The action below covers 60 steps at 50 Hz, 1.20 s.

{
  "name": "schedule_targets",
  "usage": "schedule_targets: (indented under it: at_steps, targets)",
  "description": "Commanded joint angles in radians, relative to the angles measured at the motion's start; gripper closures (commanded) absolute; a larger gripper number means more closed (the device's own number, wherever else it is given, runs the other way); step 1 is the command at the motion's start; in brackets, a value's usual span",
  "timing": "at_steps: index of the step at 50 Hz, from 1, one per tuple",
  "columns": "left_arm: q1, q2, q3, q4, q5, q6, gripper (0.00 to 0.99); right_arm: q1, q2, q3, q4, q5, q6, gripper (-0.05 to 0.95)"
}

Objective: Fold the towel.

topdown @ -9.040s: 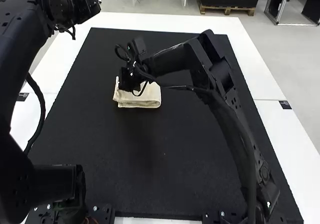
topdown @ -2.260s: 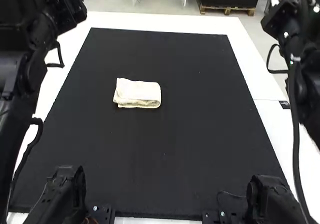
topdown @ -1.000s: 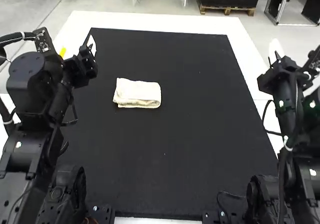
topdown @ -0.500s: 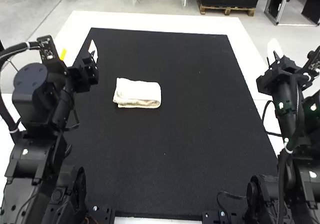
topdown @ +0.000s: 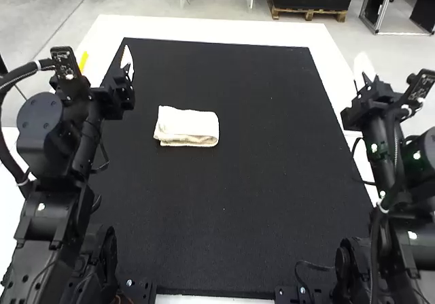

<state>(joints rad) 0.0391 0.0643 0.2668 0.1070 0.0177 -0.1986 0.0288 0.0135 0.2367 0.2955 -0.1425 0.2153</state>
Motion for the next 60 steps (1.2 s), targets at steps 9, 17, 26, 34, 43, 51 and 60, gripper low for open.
schedule_targets:
  at_steps: [9, 17, 26, 34, 43, 51, 60]
  targets:
    - [0.002, -0.012, -0.089, 0.105, 0.018, 0.111, 0.038, -0.009, -0.012, -0.089, 0.126, 0.057, -0.08, 0.92]
    - [0.007, -0.015, -0.13, 0.099, 0.022, 0.162, 0.039, -0.03, -0.012, -0.14, 0.136, 0.058, -0.088, 0.85]
    - [0.012, -0.06, -0.242, 0.125, -0.025, 0.188, 0.041, -0.066, -0.012, -0.201, 0.149, 0.05, -0.088, 0.75]
    - [0.012, -0.067, -0.267, 0.045, -0.042, 0.186, 0.039, -0.098, -0.012, -0.229, 0.139, 0.043, -0.088, 0.64]
    - [0.018, -0.067, -0.267, -0.047, -0.042, 0.189, 0.038, -0.115, -0.014, -0.235, 0.033, 0.043, -0.106, 0.44]
    - [0.027, -0.069, -0.267, -0.079, -0.042, 0.191, 0.038, -0.115, -0.012, -0.235, -0.073, 0.047, -0.146, 0.24]
    - [0.03, -0.067, -0.267, -0.107, -0.042, 0.194, 0.038, -0.116, -0.012, -0.235, -0.183, 0.054, -0.203, -0.01]
